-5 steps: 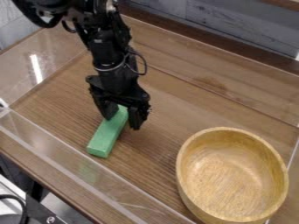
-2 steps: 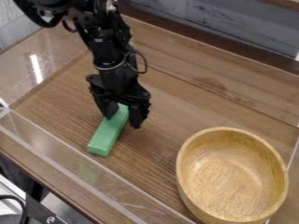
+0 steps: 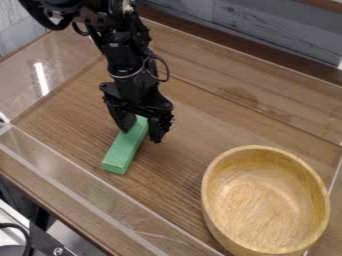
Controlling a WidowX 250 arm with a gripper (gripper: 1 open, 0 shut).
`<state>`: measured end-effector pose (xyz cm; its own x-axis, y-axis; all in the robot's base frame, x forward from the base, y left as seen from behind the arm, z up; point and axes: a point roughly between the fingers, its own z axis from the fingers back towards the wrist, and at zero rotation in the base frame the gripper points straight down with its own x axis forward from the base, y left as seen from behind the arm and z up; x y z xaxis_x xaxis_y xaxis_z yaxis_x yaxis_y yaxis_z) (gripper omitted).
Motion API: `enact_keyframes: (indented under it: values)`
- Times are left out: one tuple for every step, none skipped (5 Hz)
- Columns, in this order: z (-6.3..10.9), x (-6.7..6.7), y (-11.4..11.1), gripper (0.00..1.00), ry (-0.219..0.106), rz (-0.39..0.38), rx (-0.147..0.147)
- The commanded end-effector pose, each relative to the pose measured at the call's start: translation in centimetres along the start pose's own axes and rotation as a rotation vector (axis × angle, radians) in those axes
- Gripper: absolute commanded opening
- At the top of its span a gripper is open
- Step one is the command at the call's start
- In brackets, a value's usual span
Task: Remove the green block from inside the brown bowl and put it on the table
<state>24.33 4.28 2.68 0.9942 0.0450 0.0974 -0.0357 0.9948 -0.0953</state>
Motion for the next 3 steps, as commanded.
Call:
enact_keyframes:
  values:
    - [-1.29, -0.65, -0.63, 0.0, 0.046, 0.0, -0.014]
    - [-1.38, -0.55, -1.05, 0.0, 0.053, -0.003, -0.018]
    - [-1.43, -0.51, -1.43, 0.0, 0.06, -0.004, -0.023]
